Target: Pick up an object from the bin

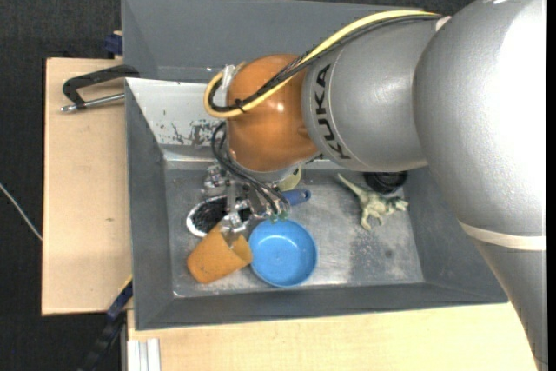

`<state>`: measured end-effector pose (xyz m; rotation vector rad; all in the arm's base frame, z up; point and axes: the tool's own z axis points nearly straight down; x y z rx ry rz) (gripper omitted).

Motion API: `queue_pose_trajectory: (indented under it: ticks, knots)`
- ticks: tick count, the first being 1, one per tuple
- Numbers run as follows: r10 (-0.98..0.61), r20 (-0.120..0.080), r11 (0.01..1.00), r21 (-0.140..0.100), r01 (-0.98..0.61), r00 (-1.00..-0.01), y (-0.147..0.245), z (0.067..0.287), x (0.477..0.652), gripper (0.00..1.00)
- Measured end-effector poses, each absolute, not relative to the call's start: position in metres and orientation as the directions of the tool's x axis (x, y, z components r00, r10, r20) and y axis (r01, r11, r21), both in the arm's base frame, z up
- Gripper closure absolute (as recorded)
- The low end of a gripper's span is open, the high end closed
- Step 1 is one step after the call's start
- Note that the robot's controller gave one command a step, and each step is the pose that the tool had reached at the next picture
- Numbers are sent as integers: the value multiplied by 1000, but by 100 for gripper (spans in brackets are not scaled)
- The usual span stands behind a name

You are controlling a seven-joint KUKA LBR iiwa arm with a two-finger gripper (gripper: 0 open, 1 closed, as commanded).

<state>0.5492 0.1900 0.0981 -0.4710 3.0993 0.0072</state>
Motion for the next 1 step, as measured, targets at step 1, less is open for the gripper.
queue_pose_trajectory:
  ticks: [1]
  knots:
    - [-306,-14,952,2,-306,-952,203,233,547,100]
